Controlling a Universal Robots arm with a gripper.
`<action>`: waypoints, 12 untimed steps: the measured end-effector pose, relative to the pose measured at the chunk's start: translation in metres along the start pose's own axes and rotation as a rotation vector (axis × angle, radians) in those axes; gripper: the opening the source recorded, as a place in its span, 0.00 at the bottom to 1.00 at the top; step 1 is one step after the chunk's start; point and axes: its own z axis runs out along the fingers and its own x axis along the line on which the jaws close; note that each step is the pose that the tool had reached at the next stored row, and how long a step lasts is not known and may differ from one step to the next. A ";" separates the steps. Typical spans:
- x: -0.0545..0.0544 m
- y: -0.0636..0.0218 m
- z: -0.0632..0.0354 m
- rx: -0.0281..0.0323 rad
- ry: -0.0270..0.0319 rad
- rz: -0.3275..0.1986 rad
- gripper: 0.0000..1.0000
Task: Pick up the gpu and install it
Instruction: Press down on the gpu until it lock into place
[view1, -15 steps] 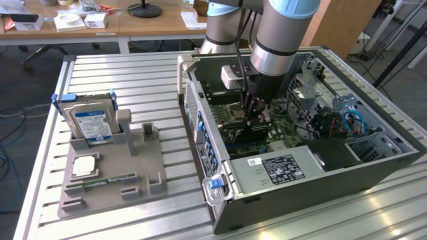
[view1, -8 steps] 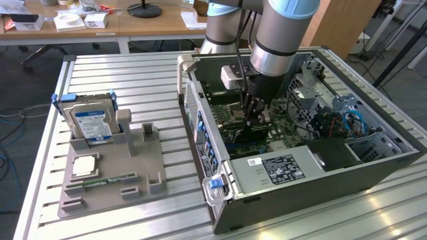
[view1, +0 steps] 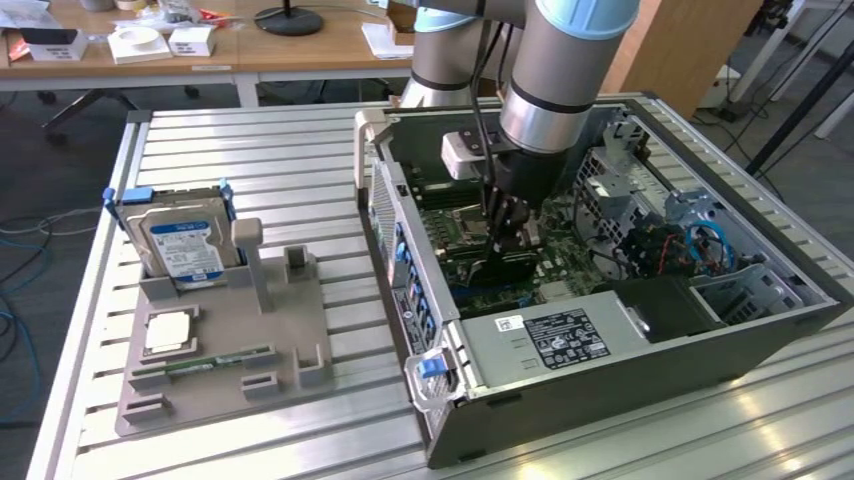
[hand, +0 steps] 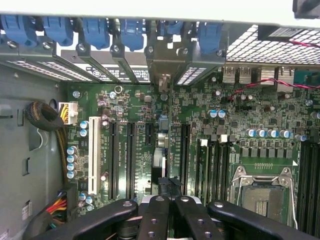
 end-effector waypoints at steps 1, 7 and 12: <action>0.000 0.0000 0.0000 0.0001 -0.0001 0.000 0.10; 0.000 0.0000 0.0012 0.0000 0.0000 0.000 0.10; 0.000 0.0000 0.0012 0.0001 -0.0001 0.000 0.10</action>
